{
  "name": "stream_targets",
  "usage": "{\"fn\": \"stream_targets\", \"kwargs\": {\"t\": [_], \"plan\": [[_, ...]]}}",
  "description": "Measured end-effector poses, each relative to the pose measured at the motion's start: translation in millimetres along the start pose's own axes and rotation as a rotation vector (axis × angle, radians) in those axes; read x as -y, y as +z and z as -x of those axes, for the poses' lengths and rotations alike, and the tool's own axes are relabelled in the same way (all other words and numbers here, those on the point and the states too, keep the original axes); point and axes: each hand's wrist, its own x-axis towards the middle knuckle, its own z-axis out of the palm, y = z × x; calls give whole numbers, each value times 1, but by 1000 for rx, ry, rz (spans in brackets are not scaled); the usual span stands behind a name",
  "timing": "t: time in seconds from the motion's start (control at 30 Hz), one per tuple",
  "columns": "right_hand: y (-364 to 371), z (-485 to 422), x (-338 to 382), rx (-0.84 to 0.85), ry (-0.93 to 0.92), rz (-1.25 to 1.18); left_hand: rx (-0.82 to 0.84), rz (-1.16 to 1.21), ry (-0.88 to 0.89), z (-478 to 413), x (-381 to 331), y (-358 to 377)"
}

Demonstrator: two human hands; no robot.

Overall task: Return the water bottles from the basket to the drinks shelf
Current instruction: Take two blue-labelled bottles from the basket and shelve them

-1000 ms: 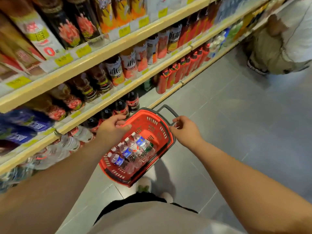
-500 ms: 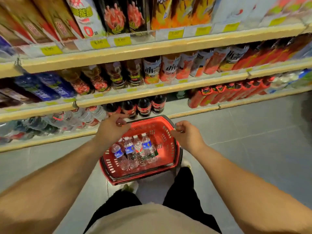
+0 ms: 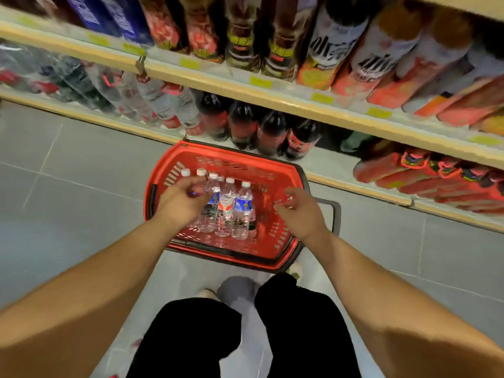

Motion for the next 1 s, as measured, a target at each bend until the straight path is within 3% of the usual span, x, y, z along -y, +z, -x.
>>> {"fn": "stream_targets", "kwargs": {"t": [0.33,0.43,0.53,0.63,0.77,0.87,1.0], "plan": [[171,-153,-130,32,-64,10,6,87,-38,-118,164,96],[215,-186,-152,141,-25,-22,17,91,-7,-143,192,108],[241,-208,-163,118,54,-75,43,52,48,-157,205,116],[247,-216,-166,28,88,-118,52,12,47,-163,206,123],[238,-206,-163,42,64,-283,71,-33,59,-164,205,126],[219,-195,-154,36,-32,-387,99,-78,145,-171,197,135],[183,-179,-145,-1,-144,-334,97,-239,307,-192,182,161]]}}
